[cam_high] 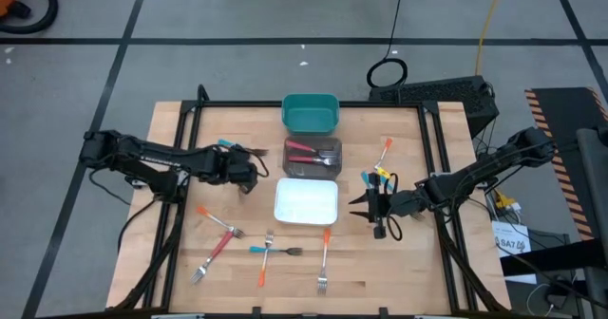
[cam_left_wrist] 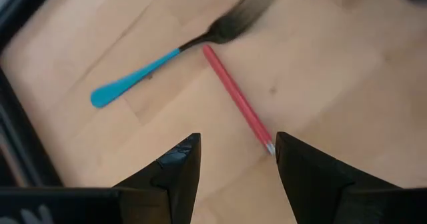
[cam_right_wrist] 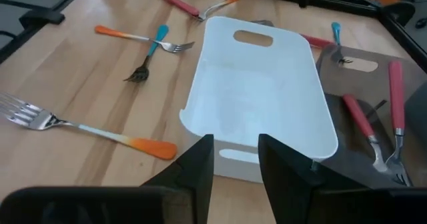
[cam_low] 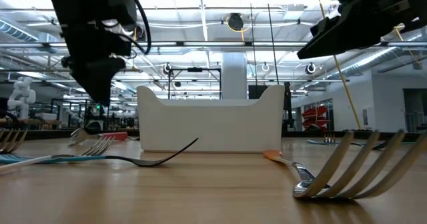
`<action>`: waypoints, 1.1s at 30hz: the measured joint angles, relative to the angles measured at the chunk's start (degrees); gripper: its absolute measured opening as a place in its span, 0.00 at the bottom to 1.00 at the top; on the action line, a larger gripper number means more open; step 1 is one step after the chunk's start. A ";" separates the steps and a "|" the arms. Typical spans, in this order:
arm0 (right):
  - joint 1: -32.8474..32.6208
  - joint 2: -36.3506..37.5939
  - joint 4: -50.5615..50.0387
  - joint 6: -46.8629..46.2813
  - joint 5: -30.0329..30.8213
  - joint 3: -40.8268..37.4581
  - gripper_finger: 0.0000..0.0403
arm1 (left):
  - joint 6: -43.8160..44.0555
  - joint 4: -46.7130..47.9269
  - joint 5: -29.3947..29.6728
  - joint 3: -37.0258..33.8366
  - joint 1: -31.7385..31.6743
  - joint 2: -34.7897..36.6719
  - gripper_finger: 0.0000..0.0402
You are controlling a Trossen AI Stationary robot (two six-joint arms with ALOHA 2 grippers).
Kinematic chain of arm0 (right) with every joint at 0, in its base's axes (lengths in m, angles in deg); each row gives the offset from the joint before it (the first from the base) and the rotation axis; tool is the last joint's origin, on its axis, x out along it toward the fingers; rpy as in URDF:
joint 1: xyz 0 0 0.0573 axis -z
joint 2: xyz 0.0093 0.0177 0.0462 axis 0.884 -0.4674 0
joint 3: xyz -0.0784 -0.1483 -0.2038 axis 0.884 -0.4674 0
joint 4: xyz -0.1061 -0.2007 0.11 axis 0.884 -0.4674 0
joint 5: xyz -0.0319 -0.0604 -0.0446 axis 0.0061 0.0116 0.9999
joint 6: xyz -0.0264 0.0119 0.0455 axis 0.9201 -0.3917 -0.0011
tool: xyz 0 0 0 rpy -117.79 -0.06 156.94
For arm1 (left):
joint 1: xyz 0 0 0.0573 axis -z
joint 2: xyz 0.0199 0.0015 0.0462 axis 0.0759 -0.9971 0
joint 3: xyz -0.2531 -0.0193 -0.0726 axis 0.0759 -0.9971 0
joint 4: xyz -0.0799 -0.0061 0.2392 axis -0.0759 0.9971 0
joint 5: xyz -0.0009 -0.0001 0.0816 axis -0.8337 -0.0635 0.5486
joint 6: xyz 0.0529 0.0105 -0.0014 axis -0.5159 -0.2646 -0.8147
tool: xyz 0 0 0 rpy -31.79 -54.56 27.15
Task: Sort silverware by color (type)
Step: Put the top pink fork into the black bin
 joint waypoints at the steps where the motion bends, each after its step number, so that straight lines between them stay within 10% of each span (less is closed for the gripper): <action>1: 0.01 0.00 0.16 0.09 0.21 0.00 0.28 | 1.12 -1.56 -0.04 -0.85 -0.88 0.00 0.48; 33: -0.04 -6.40 6.06 -1.02 1.37 0.02 0.28 | 4.87 -15.70 -0.98 -3.07 -6.43 -16.61 0.44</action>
